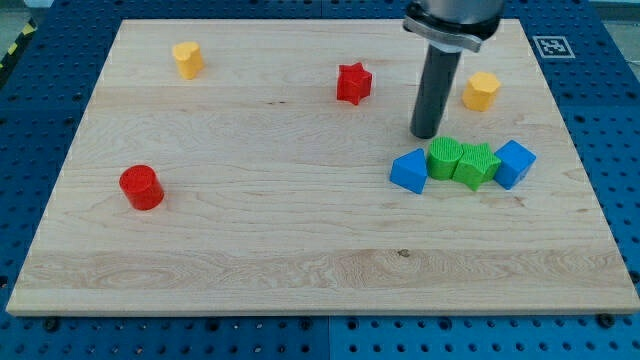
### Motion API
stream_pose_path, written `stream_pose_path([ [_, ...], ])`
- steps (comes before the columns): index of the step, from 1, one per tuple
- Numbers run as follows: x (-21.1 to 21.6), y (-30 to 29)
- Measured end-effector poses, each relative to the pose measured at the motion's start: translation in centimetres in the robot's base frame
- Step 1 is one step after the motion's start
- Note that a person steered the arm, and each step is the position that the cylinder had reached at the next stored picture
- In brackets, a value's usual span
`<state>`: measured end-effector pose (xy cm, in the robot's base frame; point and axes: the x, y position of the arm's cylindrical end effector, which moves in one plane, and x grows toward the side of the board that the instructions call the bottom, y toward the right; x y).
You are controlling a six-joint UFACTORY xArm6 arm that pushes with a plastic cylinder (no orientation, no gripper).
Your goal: Adjust the green blocks in a horizontal line
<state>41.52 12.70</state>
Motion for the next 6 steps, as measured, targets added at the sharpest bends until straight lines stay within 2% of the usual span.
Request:
stream_pose_path([
  [4, 2.5, 0.4],
  [6, 0.3, 0.9],
])
